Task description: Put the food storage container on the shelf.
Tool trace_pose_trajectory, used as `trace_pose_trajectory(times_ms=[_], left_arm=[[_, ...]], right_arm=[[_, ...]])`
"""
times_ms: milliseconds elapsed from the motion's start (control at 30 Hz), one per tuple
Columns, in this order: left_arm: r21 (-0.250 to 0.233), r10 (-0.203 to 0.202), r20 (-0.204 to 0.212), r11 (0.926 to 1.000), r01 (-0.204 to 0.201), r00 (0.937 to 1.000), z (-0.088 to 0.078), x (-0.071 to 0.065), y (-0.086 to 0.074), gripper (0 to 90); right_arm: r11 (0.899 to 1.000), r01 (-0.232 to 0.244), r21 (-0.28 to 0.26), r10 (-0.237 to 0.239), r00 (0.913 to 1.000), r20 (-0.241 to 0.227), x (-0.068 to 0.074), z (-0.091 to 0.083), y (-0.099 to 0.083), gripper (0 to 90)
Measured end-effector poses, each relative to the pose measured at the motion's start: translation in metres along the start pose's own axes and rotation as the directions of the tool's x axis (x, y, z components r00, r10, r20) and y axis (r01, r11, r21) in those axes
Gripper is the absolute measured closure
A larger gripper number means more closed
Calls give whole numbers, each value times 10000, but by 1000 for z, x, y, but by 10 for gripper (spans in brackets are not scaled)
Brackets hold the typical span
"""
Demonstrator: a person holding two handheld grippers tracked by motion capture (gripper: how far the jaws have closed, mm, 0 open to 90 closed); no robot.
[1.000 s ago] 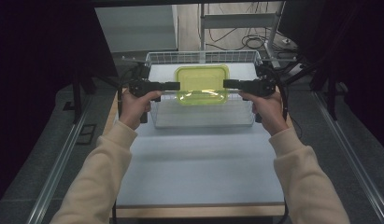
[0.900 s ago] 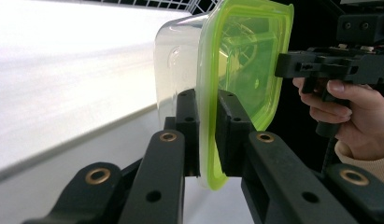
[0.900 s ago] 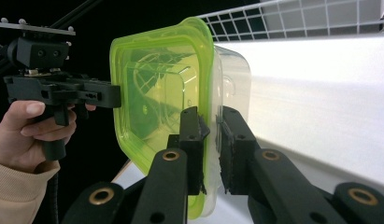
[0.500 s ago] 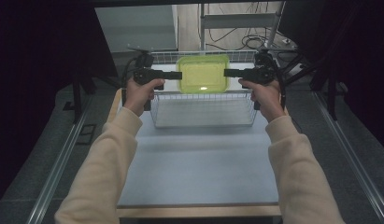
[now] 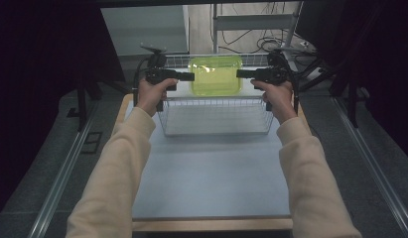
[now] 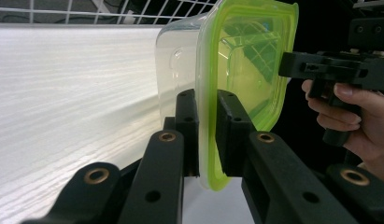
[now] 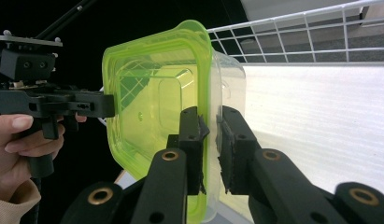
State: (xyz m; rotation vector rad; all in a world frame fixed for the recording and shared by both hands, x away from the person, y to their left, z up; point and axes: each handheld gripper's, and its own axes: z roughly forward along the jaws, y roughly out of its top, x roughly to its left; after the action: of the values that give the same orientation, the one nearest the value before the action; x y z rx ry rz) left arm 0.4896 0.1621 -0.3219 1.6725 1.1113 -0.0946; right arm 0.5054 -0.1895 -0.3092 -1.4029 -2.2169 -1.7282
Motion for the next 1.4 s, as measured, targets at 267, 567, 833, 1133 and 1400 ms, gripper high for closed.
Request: trace_pose_trajectory(times_ms=[267,567,833,1133,1400], left_arm=[[-53,-203,-108,9998,202,9997,4,5,3,795],[-190,-448,-339,9988,441,9984,15,9,7,726],[-501,-533,-552,9975,506,9971,24,17,4,462],[-982,-42,-586,9952,-15,9983,7,14,1,220],[-1037,1084,-585,9880,-1140,9924,-13,-13,-16,218]], right_arm=[[9999,-104,2,104,9999,91,-4,7,1,798],[9998,154,114,-160,9984,541,-8,16,3,724],[9998,207,70,-213,9929,1171,-13,24,0,520],[9968,605,-519,-520,9871,1517,-4,12,-2,381],[9850,1508,-843,-1417,9843,1053,10,-16,-14,333]])
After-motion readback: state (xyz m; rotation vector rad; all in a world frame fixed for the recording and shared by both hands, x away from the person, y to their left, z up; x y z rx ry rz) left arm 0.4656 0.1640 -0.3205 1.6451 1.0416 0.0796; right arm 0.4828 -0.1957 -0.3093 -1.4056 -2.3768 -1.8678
